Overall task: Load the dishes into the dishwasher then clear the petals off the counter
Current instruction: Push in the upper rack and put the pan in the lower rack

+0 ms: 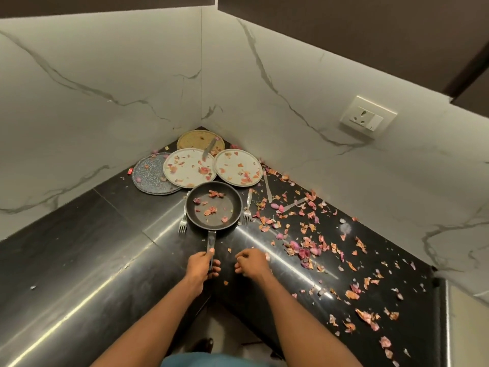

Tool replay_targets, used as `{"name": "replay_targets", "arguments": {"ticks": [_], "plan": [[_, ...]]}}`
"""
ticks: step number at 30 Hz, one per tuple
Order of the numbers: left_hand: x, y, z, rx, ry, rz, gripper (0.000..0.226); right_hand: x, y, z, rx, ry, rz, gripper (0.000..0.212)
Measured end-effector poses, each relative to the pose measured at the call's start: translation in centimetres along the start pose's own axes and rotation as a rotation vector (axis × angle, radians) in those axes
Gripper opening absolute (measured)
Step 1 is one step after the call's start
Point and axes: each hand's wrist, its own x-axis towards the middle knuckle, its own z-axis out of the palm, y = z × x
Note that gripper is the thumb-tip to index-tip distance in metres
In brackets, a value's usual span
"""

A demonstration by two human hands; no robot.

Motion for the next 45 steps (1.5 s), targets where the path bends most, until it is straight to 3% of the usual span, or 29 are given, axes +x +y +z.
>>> {"name": "replay_targets", "arguments": {"ticks": [12, 21, 25, 29, 33, 35, 37, 39, 42, 45], "plan": [[-0.5, 0.4, 0.3, -0.021, -0.066, 0.004, 0.026, 0.9, -4.0, 0.3, 0.342, -0.079, 0.171, 0.023], [-2.4, 1.4, 0.9, -0.196, -0.197, -0.046, 0.024, 0.5, -7.5, 0.3, 0.542, -0.131, 0.181, 0.057], [-3.7, 1.8, 1.6, -0.292, -0.329, -0.007, 0.023, 0.4, -7.8, 0.1, 0.609, -0.189, 0.199, 0.031], [-5.2, 1.6, 2.4, -0.327, -0.405, 0.065, 0.019, -0.1, -7.9, -0.3, 0.809, -0.253, 0.207, 0.022], [-5.0, 1.6, 2.3, -0.111, -0.479, 0.142, 0.026, -0.2, -7.2, -0.4, 0.779, -0.12, 0.165, 0.017], [-4.4, 1.8, 2.2, 0.215, -0.462, 0.288, 0.024, -0.1, -6.6, -0.4, 0.711, -0.009, 0.126, 0.014], [-3.7, 1.9, 1.8, 0.644, -0.342, 0.493, 0.02, 0.1, -5.8, -0.5, 0.63, 0.053, 0.067, 0.012], [-2.7, 1.8, 0.9, 0.87, -0.223, 0.608, 0.018, 0.0, -5.2, -0.7, 0.581, 0.062, 0.015, 0.009], [-0.6, 0.8, -0.8, 1.061, -0.159, 0.689, 0.027, -0.6, -5.0, -0.9, 0.526, 0.099, -0.038, 0.008], [0.9, -0.8, -2.5, 1.263, -0.184, 0.615, 0.04, -0.6, -5.2, -0.7, 0.415, 0.215, -0.105, 0.009]]}}
